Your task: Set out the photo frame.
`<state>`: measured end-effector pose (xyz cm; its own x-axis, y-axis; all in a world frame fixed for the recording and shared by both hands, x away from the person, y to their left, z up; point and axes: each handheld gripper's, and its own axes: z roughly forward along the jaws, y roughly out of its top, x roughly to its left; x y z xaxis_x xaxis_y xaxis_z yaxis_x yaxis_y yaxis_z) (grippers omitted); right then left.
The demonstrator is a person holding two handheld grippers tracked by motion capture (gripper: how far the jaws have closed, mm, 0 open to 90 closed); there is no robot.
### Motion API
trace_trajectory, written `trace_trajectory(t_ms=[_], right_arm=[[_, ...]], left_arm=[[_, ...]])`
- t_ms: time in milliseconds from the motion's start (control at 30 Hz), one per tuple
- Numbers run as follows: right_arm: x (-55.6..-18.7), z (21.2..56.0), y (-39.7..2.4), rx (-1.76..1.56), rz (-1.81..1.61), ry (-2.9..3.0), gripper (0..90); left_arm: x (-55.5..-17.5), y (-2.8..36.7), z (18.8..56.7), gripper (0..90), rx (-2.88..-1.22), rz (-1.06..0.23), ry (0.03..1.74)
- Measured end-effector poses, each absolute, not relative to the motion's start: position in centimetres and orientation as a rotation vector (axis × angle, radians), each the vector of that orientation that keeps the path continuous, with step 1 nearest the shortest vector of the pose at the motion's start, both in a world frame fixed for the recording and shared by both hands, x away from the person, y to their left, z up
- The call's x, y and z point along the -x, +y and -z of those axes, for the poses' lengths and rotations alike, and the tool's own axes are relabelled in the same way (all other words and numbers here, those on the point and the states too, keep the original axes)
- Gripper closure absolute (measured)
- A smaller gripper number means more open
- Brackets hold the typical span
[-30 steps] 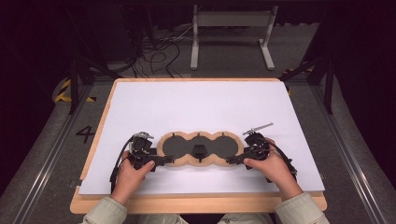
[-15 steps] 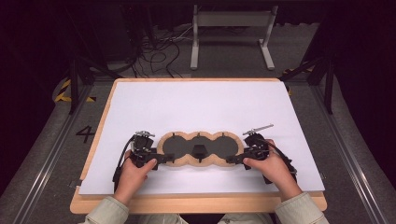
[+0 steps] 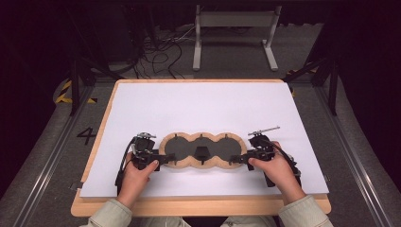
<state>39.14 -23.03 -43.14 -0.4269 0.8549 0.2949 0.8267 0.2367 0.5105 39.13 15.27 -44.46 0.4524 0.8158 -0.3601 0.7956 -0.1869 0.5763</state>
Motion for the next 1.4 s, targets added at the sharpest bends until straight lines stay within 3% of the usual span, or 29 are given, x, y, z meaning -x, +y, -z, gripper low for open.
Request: trace_trajectory(t_ms=[167, 367, 567, 967, 1400], right_arm=[[-38.9, 42.5, -22.9, -1.641, -0.948, 2.4, 37.3], [-38.5, 41.4, -23.2, -1.593, -0.945, 2.333, 53.3], [-38.0, 40.5, -23.1, -1.538, -0.972, 2.256, 61.3], [-36.6, 38.1, -23.0, -1.289, -1.082, 2.077, 63.5], [-36.7, 39.3, -22.8, -1.098, -1.02, 2.038, 63.9]], left_arm=[[-38.8, 15.4, 43.7, 35.5, -1.962, -0.083, 1.335], [-38.3, 15.5, 42.9, 37.6, -1.934, -0.139, 1.313], [-38.0, 15.6, 42.3, 39.4, -1.904, -0.191, 1.307], [-36.9, 15.1, 41.1, 42.9, -1.866, -0.364, 1.235], [-37.0, 14.7, 41.2, 46.4, -1.888, -0.498, 1.176]])
